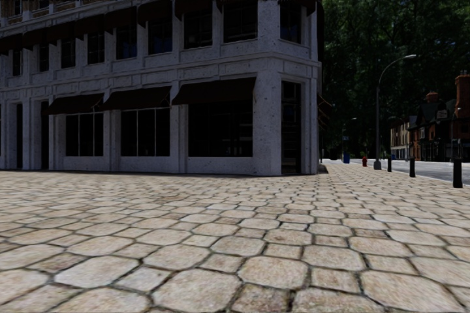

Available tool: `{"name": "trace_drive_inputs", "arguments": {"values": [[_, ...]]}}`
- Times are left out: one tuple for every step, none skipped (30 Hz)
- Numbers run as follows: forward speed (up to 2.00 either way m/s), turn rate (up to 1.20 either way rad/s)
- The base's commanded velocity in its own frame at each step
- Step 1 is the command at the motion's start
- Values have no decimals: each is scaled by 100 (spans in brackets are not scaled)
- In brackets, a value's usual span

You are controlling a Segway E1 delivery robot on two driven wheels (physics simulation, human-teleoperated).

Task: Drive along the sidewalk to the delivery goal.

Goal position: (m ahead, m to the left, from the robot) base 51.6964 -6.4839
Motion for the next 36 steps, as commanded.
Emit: {"name": "trace_drive_inputs", "arguments": {"values": [[200, -49], [200, -49], [200, -49], [200, -49], [200, -49], [200, -49], [200, -49], [200, -49], [200, -49], [200, -49], [200, -49], [200, -49], [200, -49], [200, -49], [200, -49], [200, -49], [200, -49], [200, -49], [200, -49], [200, -49], [200, -49], [200, -49], [200, -49], [200, -49], [200, -49], [200, -49], [200, -49], [200, -49], [200, -49], [200, -49], [200, -49], [200, -49], [200, -49], [200, -49], [200, -49], [200, -49]]}}
